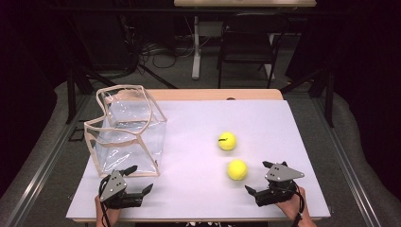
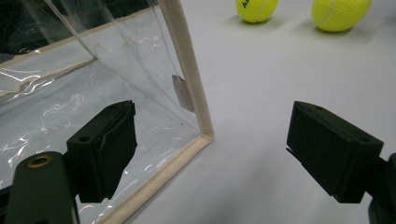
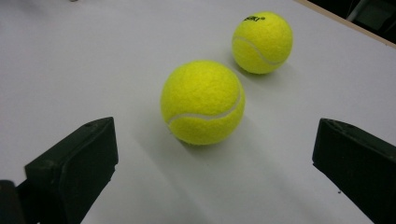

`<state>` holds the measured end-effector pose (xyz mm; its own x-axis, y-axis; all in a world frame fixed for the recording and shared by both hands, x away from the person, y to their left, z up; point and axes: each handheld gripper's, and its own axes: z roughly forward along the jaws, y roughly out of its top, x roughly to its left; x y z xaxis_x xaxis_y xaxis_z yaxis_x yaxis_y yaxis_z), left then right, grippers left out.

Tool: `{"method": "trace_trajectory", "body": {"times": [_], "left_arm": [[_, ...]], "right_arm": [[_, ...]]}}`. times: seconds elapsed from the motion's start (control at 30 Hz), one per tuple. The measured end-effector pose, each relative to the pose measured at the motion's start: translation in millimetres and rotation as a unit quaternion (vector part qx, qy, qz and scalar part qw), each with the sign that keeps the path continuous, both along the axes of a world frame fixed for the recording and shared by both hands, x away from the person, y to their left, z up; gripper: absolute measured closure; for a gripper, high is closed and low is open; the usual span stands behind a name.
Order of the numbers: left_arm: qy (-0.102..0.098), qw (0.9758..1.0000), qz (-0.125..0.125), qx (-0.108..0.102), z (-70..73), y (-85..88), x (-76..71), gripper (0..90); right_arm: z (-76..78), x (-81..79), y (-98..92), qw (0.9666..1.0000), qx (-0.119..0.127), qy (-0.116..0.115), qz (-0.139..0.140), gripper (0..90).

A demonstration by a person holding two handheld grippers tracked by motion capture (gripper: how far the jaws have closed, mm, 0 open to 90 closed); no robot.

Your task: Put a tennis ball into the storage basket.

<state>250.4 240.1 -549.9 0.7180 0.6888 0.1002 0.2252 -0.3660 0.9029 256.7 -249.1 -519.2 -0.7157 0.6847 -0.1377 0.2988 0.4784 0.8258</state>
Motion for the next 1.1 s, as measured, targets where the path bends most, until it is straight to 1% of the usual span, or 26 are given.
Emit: {"method": "trace_trajectory", "body": {"times": [0.03, 0.13, 0.17, 0.3, 0.47, 0.6, 0.83, 0.93, 1.0, 1.1], "left_arm": [[-0.002, 1.0, 0.001, -0.001, 0.3, 0.0, -0.1, 15.9], [-0.001, 1.0, 0.001, -0.001, 0.3, -0.1, 0.2, 15.9], [0.001, 1.0, 0.001, 0.0, 0.1, -0.5, 0.4, 15.9], [0.003, 1.0, -0.002, 0.001, -0.8, -2.2, 1.4, 15.9], [0.003, 1.0, -0.006, 0.0, -0.8, -3.4, 1.3, 15.9], [0.001, 1.0, -0.006, 0.0, -0.4, -2.7, 1.3, 15.9], [0.001, 1.0, -0.006, 0.001, 0.0, -2.4, 0.8, 15.8], [0.001, 1.0, -0.007, 0.002, -0.1, -2.3, 0.8, 15.9], [0.0, 1.0, -0.006, 0.001, 0.0, -2.1, 0.7, 15.9], [-0.001, 1.0, -0.005, 0.0, 0.1, -1.8, 0.8, 15.9]], "right_arm": [[1.4, 1.7, 2.1, 1.0, -0.004, 0.005, 0.002, 0.0], [2.3, 3.5, 3.9, 0.9999, -0.007, 0.009, 0.003, 0.0], [3.2, 5.7, 5.3, 0.9998, -0.01, 0.014, 0.004, 0.0], [5.9, 8.8, 8.0, 0.9997, -0.014, 0.018, 0.002, 0.0], [9.3, 12.8, 12.3, 0.9995, -0.014, 0.027, 0.002, 0.0], [9.5, 16.5, 16.7, 0.9992, -0.021, 0.035, 0.003, 0.0], [9.1, 21.7, 23.0, 0.9986, -0.032, 0.042, 0.006, 0.0], [9.8, 22.6, 23.5, 0.9985, -0.029, 0.046, 0.006, 0.0], [10.5, 23.9, 24.5, 0.9984, -0.032, 0.045, 0.007, 0.0], [10.8, 26.5, 27.1, 0.998, -0.034, 0.052, 0.009, 0.0]]}}
